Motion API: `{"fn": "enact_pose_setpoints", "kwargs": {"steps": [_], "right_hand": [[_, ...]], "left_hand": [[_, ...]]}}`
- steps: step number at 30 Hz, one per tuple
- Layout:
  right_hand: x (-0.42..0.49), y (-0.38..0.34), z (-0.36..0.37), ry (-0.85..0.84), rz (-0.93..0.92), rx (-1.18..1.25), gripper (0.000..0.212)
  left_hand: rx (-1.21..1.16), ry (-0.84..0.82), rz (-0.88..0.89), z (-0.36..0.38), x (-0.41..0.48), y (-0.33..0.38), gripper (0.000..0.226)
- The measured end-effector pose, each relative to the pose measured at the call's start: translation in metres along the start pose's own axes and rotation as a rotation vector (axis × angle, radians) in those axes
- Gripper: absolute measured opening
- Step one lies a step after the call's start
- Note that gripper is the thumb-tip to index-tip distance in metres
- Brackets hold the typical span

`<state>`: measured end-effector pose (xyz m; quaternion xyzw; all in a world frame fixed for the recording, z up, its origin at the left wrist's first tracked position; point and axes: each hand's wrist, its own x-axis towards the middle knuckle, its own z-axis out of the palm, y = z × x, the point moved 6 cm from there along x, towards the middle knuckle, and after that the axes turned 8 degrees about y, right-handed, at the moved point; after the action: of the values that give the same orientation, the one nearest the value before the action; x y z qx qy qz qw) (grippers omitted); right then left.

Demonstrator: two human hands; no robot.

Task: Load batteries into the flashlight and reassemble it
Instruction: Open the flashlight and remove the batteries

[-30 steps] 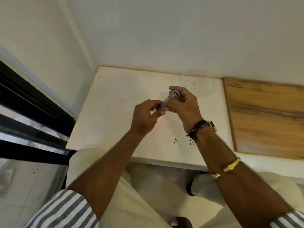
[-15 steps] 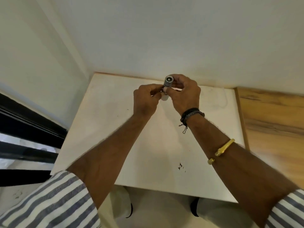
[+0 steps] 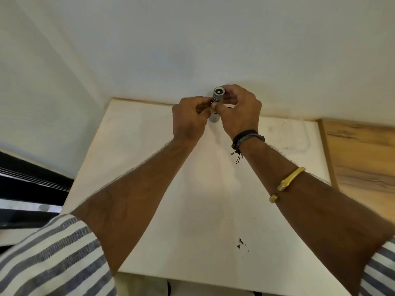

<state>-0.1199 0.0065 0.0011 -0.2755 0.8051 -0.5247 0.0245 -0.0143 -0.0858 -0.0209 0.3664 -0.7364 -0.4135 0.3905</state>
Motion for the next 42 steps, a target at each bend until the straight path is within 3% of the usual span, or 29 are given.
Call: {"fn": "enact_pose_setpoints", "kwargs": {"steps": [13, 19, 25, 33, 42], "right_hand": [[-0.001, 0.004, -0.002, 0.039, -0.001, 0.037, 0.036], [-0.023, -0.002, -0.036, 0.1, 0.058, 0.084, 0.032], [-0.063, -0.01, -0.09, 0.15, 0.081, 0.14, 0.02], [-0.117, 0.027, -0.174, 0.129, 0.219, 0.211, 0.014], [-0.166, 0.099, -0.241, 0.186, 0.3, -0.122, 0.013]], "left_hand": [[0.077, 0.015, -0.018, 0.005, 0.007, -0.002, 0.024], [0.096, 0.156, -0.059, -0.013, -0.021, 0.016, 0.017], [0.026, 0.138, -0.023, -0.026, -0.075, 0.051, 0.014], [0.011, -0.097, 0.067, -0.003, -0.156, 0.086, 0.009], [0.115, -0.414, 0.084, 0.066, -0.22, 0.095, 0.024]]}}
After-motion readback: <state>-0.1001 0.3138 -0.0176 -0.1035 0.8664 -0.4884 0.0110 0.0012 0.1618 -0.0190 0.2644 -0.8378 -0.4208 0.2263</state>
